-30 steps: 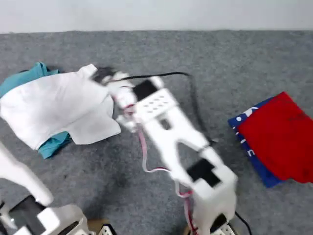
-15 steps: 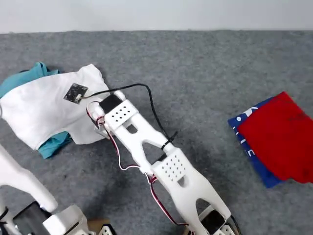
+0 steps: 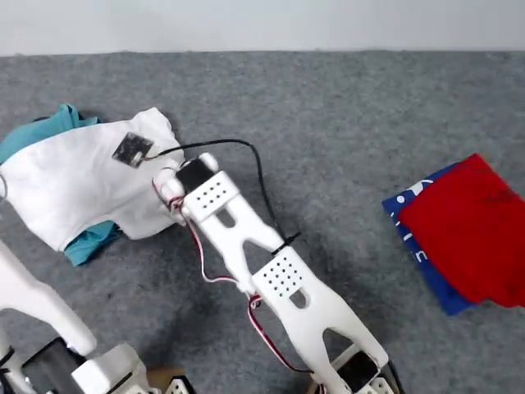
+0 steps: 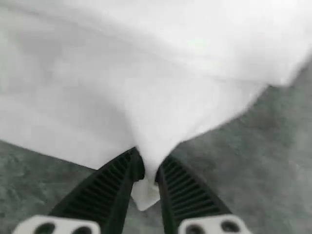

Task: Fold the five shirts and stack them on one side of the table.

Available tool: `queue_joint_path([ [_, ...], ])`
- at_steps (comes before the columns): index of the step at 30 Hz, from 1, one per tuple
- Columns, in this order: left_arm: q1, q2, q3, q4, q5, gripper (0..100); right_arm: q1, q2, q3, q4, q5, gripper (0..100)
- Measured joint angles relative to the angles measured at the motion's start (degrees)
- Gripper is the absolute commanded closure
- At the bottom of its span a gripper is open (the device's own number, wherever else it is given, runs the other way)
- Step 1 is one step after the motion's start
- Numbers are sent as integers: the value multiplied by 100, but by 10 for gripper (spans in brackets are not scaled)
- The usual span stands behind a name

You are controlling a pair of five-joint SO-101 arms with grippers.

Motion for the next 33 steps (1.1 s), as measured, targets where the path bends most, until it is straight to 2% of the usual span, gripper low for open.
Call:
queue_joint_path([
  [4, 0, 0, 0, 0, 0, 986, 387, -316, -273, 475, 167, 988],
  [10, -9, 0, 0, 0, 0, 986, 1011, -1626, -299, 985, 273, 988],
  [23, 35, 0, 0, 0, 0, 986, 2673, -4554, -308, 1081, 273, 988],
  [27, 703, 0, 18, 0, 0, 986, 2927, -4659, -316, 1090, 273, 988],
  [33, 2629, 0, 756, -9, 0, 986, 3262, -4659, 396, 1090, 273, 988],
])
